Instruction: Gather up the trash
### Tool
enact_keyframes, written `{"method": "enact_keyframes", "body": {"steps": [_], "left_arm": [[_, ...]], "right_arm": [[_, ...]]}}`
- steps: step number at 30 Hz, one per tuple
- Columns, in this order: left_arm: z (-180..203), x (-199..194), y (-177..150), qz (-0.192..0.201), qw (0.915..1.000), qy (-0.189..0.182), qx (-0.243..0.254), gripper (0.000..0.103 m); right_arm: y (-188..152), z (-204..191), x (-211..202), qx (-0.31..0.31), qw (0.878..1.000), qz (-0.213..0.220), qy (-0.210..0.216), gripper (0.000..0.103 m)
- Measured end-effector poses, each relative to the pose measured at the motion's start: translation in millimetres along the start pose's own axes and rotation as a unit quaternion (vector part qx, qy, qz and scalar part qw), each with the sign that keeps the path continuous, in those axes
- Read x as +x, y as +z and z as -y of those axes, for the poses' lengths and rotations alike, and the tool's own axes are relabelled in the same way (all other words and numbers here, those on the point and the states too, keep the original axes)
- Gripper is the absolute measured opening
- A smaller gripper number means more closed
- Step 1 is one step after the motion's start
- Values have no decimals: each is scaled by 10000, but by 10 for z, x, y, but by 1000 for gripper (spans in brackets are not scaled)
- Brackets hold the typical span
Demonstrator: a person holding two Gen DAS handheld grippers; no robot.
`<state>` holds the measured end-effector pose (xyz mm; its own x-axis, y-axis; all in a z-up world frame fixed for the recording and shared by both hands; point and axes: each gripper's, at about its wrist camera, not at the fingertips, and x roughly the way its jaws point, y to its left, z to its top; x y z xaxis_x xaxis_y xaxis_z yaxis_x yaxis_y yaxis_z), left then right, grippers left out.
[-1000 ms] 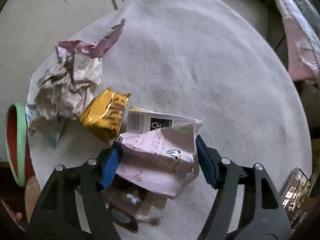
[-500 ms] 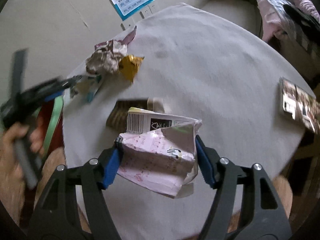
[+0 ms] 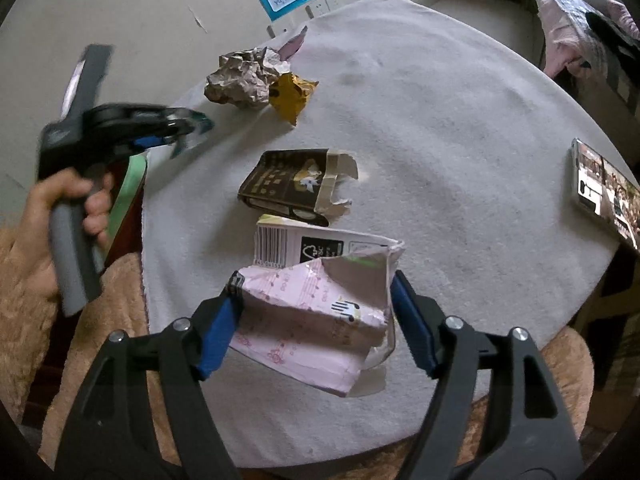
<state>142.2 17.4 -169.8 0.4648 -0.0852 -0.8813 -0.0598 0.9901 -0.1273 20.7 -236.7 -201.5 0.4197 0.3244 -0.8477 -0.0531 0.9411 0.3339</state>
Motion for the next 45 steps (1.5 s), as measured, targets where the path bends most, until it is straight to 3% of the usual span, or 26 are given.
{"method": "enact_keyframes", "body": {"steps": [14,25,28,32,41,45], "left_arm": [[-79,-883,-557,558,9974,-457,79,22],[-52,-952,-673,632,9967,-432,276,22],[-46,-931,-685,598,9968,-449,287,22],[-69,-906,-705,552,9971,-463,259,22],[-123,-945,-702,605,9969,-475,171,22],[-171,-961,-706,630,9968,-479,112,22]], "right_arm": [[-21,62,88,192,9996,-202,-86,81],[-5,-27,178,111,9990,-311,-314,80],[-13,-12,180,116,9990,-324,-289,63],[-22,-23,150,80,9993,-259,-248,47],[-7,-116,-10,-94,9998,19,-164,27],[6,-204,-100,-154,9998,119,-76,24]]}}
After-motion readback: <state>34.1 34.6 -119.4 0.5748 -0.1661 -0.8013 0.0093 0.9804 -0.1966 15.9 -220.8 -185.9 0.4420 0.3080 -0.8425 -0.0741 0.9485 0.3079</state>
